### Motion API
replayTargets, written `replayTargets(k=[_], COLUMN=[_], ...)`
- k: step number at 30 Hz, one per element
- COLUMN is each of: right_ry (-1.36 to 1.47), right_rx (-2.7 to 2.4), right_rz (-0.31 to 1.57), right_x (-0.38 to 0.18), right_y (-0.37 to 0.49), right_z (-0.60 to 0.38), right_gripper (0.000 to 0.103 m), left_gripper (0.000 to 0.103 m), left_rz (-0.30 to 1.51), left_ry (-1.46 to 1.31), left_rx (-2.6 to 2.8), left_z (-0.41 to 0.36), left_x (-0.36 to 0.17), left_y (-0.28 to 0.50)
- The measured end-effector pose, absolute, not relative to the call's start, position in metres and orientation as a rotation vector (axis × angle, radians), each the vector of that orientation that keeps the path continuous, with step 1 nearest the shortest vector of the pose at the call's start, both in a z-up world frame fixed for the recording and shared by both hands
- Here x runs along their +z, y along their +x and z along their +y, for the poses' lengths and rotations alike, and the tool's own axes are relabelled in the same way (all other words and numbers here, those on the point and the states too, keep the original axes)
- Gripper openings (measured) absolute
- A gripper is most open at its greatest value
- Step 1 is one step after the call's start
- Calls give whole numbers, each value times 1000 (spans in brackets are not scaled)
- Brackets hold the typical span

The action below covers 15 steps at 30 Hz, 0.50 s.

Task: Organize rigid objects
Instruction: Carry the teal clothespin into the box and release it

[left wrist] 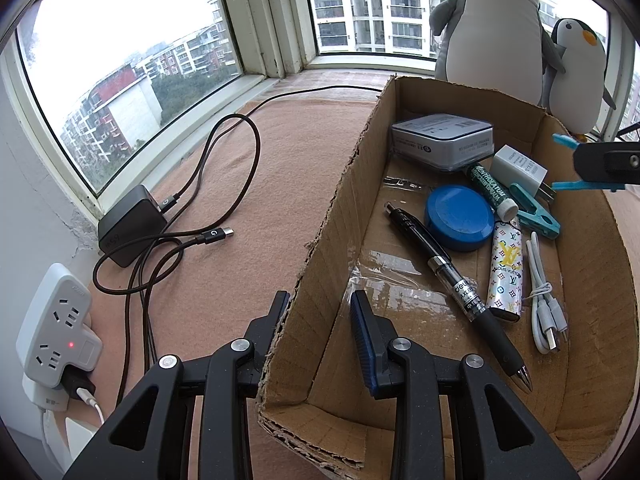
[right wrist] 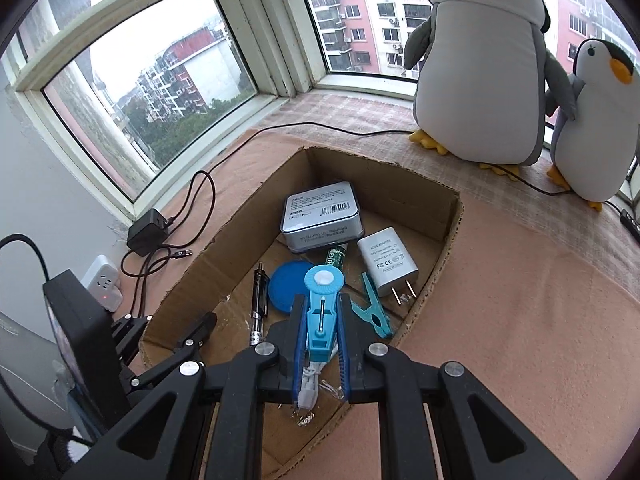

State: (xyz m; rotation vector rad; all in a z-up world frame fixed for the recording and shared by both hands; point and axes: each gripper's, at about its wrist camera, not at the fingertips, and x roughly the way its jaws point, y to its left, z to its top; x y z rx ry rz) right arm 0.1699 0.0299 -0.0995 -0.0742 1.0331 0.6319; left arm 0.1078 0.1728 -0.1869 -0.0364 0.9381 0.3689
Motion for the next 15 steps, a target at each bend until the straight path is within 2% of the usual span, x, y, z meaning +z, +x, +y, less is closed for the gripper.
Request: replayTargets(k=[11,13,15], right_ry=[-111,-117,-120], right_rx=[623,614,606], right_rz=[1048,1048,1044], right_x=[-110,-110,-110], right_y=[173,173,174], right_z=[40,40,39], right_gripper=[13,21,49], left_gripper=[33,33,33], left_rz=[938,938,938], left_ry=[-37,-37,-37], left_rx=[368,369,368], left_z=[173,173,173], left_x=[-187,-187,-187], left_y=[108,108,108])
